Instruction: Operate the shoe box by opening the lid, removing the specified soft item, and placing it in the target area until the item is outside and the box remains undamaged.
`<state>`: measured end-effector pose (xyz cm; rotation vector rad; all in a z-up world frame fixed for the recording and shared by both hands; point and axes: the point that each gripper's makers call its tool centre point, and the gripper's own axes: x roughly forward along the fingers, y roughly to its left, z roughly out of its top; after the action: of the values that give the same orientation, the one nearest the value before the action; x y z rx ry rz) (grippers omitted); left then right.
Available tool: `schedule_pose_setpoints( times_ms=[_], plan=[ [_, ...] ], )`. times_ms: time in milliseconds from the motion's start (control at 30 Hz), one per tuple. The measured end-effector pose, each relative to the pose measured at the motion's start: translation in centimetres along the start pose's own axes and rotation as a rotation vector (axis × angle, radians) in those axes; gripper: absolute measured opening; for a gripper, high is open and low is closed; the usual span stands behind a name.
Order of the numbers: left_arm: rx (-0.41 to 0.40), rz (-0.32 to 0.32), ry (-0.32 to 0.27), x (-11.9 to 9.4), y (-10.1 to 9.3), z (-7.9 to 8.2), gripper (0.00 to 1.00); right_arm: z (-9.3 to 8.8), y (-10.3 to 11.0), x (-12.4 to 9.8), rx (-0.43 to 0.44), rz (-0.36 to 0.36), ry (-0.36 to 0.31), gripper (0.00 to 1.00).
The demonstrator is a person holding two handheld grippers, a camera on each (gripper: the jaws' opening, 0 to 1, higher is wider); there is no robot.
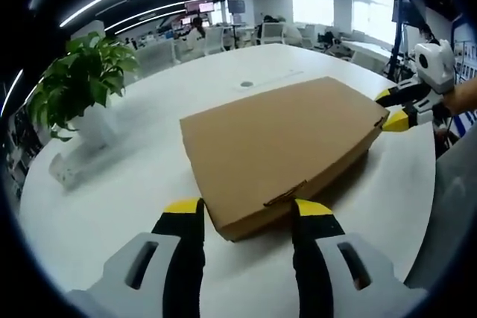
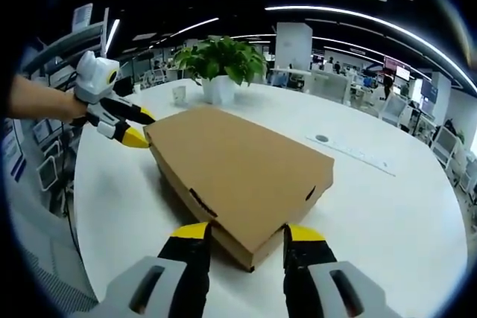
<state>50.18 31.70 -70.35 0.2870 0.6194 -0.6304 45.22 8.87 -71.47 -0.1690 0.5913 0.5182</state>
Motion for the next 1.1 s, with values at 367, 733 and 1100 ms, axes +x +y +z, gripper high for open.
schedule_pose_setpoints(
  times_ms=[367, 733, 1100],
  plan=[
    [-0.011, 0.008, 0.01, -0.3, -0.4, -0.2, 0.43, -0.1, -0.1, -0.2, -0.004, 0.023, 0.002, 0.34],
    [-0.019, 0.011, 0.016, -0.7, -0.9, -0.5, 0.41, -0.4, -0.4, -0.6, -0.012, 0.049, 0.001, 0.32],
    [-0.027, 0.011, 0.015, -1.0, -2.0, -0.6, 0.4, -0.9, -0.8, -1.5, -0.019, 0.062, 0.001, 0.32]
  ],
)
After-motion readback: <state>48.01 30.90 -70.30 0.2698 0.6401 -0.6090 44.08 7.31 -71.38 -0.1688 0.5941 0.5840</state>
